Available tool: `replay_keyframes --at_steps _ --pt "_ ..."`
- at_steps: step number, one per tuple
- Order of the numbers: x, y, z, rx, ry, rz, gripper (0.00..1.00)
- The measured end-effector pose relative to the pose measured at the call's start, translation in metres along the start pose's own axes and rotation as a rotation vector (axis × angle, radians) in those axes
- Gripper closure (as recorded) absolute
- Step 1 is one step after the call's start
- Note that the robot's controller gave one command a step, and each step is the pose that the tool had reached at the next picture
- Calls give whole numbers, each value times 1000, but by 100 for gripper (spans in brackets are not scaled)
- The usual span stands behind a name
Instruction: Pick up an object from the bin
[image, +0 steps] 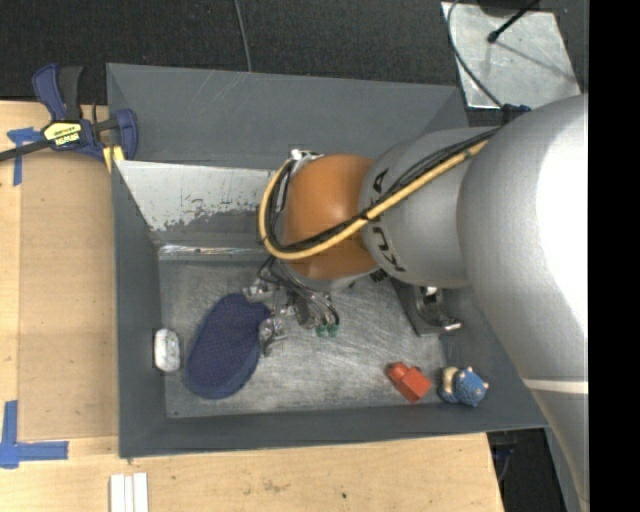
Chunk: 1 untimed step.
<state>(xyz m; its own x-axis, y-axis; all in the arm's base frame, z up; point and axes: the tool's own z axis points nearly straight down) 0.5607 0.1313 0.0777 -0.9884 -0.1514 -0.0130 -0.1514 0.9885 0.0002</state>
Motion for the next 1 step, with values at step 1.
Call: replay_keyframes --at_steps 1 --pt "-16 -14 -159 0 1 -285 100"
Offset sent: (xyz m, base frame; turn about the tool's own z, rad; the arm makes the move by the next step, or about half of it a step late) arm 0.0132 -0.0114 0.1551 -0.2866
